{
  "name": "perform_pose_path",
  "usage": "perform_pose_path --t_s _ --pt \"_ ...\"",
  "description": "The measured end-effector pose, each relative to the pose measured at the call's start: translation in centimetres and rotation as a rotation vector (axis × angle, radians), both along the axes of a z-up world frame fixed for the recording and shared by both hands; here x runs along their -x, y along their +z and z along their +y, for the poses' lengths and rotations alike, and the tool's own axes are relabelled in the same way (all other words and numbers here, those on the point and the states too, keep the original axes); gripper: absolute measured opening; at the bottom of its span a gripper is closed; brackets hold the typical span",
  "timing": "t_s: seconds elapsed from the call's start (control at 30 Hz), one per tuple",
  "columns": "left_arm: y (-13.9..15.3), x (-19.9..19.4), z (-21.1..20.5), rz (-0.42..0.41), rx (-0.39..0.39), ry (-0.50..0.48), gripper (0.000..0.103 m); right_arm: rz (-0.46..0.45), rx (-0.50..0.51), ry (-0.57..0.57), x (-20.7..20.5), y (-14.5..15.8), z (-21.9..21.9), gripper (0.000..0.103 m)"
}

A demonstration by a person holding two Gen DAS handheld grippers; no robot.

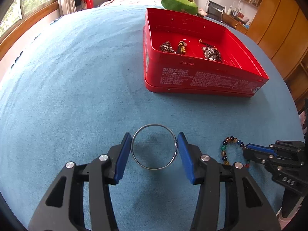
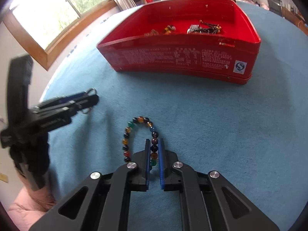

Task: Organize jewelry
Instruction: 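Hold the key ring with the left tool while the right tool grips and lifts the multicolour bead bracelet, then lower the key ring into the tin with the left tool while the right tool drops the bracelet in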

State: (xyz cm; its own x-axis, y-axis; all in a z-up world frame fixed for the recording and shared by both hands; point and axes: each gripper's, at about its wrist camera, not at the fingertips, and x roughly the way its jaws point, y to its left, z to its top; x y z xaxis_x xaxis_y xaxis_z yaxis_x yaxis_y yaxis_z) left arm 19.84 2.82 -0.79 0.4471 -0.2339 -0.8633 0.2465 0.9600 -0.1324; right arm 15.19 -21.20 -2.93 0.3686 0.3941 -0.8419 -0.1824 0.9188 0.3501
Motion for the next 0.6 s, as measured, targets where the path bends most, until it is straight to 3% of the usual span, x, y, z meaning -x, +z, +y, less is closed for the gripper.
perform_pose_path --t_s 0.2,0.6 --pt "1.2 0.6 -0.4 -0.019 0.007 -0.01 0.048 -0.07 -0.054 -0.008 0.7 3.5 -1.3 0.007" --pt "5.5 2.3 -3.3 -0.153 -0.039 -0.049 0.048 -0.166 -0.009 -0.027 0.2 8.6 -3.4 0.007"
